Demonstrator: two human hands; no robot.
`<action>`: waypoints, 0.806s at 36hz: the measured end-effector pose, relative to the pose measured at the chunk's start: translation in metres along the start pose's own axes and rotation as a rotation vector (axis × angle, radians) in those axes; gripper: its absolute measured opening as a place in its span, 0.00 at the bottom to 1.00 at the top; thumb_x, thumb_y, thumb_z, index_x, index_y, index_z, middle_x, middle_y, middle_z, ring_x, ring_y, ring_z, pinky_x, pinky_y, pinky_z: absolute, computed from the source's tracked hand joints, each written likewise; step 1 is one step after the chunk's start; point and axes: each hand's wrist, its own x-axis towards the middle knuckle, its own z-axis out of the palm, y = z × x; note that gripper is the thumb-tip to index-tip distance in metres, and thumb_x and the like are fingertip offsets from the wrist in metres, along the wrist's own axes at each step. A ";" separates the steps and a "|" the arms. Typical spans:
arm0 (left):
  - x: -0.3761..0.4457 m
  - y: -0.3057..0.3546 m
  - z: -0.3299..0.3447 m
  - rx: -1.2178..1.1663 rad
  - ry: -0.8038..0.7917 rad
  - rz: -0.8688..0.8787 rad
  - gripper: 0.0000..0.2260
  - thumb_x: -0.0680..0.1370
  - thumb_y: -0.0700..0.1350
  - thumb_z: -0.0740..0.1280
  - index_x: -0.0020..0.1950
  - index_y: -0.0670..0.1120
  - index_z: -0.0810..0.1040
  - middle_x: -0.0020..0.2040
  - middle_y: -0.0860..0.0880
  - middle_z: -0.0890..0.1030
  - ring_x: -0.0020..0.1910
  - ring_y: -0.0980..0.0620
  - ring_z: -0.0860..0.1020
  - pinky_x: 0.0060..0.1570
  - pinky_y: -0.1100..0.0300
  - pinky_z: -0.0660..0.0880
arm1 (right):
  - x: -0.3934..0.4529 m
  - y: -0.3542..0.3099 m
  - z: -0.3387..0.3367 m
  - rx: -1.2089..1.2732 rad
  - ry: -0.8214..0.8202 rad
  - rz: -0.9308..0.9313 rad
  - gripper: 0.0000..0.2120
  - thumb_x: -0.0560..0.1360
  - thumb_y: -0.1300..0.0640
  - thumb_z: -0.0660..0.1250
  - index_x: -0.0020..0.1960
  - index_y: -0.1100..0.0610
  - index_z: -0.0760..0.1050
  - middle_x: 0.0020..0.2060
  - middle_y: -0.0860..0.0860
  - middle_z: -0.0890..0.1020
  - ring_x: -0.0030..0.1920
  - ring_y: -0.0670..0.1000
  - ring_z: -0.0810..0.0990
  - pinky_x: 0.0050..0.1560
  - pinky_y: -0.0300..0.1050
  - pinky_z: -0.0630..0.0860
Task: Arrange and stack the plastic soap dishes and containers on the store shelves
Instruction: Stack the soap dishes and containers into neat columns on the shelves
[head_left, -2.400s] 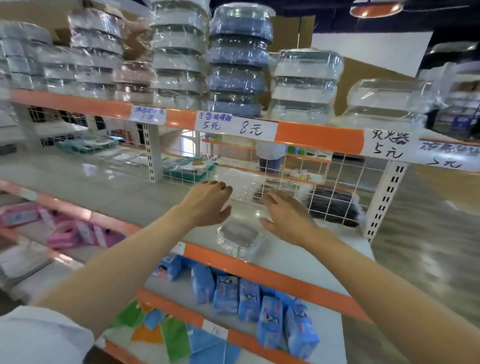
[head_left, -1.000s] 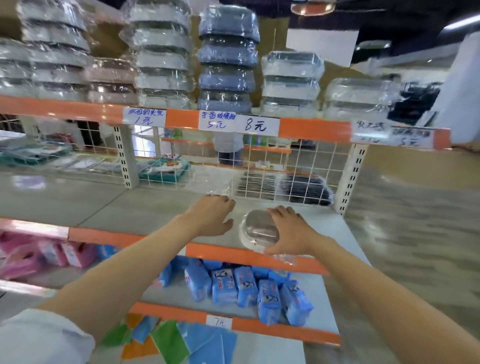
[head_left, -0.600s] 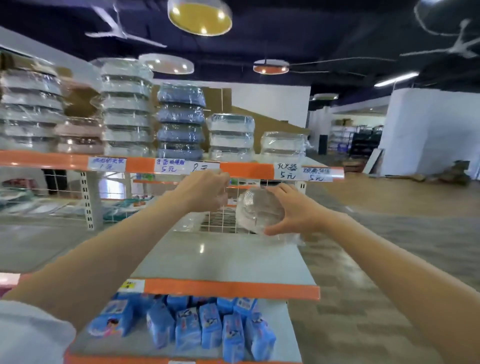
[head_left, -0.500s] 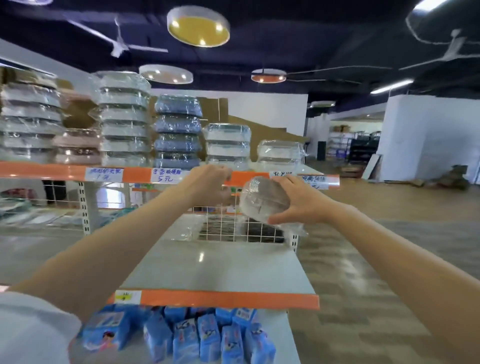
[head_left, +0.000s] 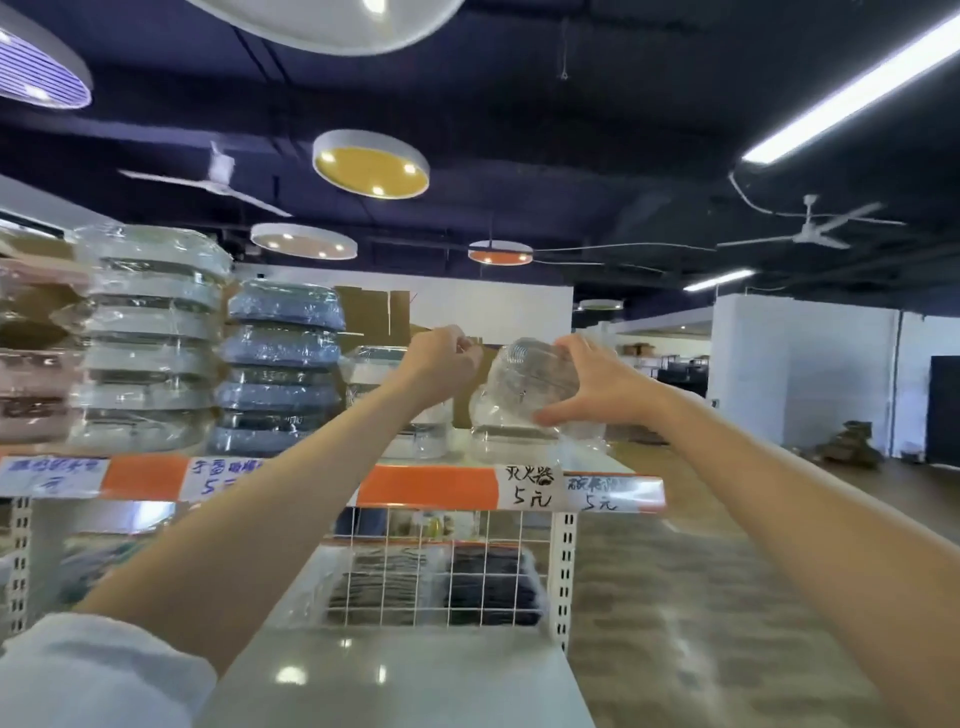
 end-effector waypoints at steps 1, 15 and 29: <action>0.006 0.000 0.005 -0.033 -0.001 -0.011 0.12 0.81 0.45 0.59 0.60 0.41 0.75 0.53 0.45 0.78 0.44 0.52 0.74 0.38 0.64 0.70 | 0.008 0.003 0.001 -0.006 0.004 0.001 0.41 0.63 0.39 0.75 0.67 0.54 0.61 0.60 0.49 0.68 0.59 0.51 0.67 0.61 0.55 0.71; 0.052 -0.001 0.062 -0.059 -0.028 -0.085 0.25 0.81 0.51 0.59 0.73 0.39 0.61 0.69 0.41 0.68 0.67 0.43 0.67 0.63 0.51 0.65 | 0.080 0.033 0.028 0.043 0.062 -0.056 0.46 0.65 0.39 0.74 0.74 0.54 0.55 0.69 0.50 0.64 0.67 0.52 0.62 0.67 0.58 0.65; 0.051 -0.020 0.093 -0.139 0.044 -0.188 0.27 0.79 0.56 0.62 0.71 0.41 0.62 0.46 0.52 0.73 0.47 0.50 0.72 0.45 0.58 0.69 | 0.084 0.057 0.028 0.542 -0.096 -0.034 0.35 0.73 0.40 0.66 0.75 0.51 0.60 0.69 0.47 0.63 0.69 0.48 0.63 0.61 0.43 0.63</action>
